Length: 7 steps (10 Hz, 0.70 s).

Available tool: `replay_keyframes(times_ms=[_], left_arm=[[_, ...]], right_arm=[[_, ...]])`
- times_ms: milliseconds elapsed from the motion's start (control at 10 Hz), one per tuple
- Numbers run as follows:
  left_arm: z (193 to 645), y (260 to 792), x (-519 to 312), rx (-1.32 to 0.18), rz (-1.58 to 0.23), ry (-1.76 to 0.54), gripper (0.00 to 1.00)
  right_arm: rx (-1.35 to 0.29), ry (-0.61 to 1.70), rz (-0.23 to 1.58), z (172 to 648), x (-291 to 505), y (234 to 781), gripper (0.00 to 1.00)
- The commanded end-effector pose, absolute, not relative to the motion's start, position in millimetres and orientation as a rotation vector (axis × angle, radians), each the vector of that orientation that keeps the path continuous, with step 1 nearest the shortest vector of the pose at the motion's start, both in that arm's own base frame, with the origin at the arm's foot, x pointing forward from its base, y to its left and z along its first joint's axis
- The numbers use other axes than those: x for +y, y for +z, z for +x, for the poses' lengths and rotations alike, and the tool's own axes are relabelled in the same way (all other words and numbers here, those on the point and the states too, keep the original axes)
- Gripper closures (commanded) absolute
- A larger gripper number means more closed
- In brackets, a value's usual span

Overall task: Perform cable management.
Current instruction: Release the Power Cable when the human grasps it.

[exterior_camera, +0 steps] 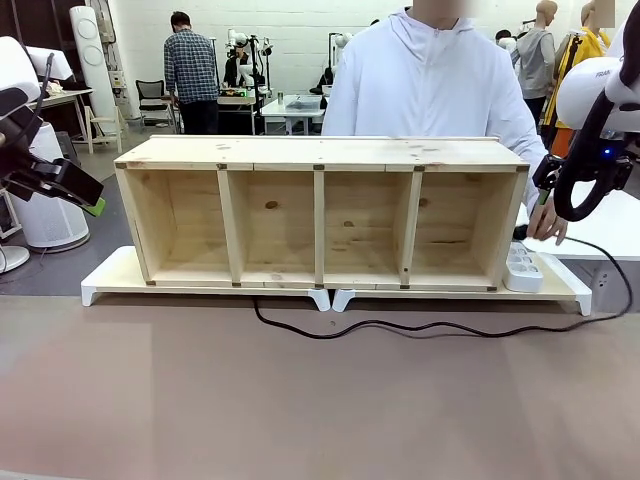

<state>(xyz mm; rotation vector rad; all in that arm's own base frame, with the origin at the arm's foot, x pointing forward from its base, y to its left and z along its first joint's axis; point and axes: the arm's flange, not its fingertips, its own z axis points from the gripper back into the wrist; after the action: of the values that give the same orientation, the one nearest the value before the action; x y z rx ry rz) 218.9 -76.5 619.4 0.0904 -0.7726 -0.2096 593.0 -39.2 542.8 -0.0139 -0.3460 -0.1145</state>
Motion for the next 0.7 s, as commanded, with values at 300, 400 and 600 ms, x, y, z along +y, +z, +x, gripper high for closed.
replay_keyframes(times_ms=[300, 400, 600], left_arm=[[220.3, 619.9, -77.1, -0.783, 0.09, -0.21, 0.0], [220.3, 619.9, -77.1, -0.783, 0.09, -0.21, 0.0], [220.3, 619.9, -77.1, -0.783, 0.09, -0.21, 0.0]], right_arm=[[-0.341, -0.121, -0.006, 592.7, -39.9, 541.9, 0.0], [-0.341, -0.121, -0.006, 592.7, -39.9, 541.9, 0.0], [-0.341, -0.121, -0.006, 592.7, -39.9, 541.9, 0.0]])
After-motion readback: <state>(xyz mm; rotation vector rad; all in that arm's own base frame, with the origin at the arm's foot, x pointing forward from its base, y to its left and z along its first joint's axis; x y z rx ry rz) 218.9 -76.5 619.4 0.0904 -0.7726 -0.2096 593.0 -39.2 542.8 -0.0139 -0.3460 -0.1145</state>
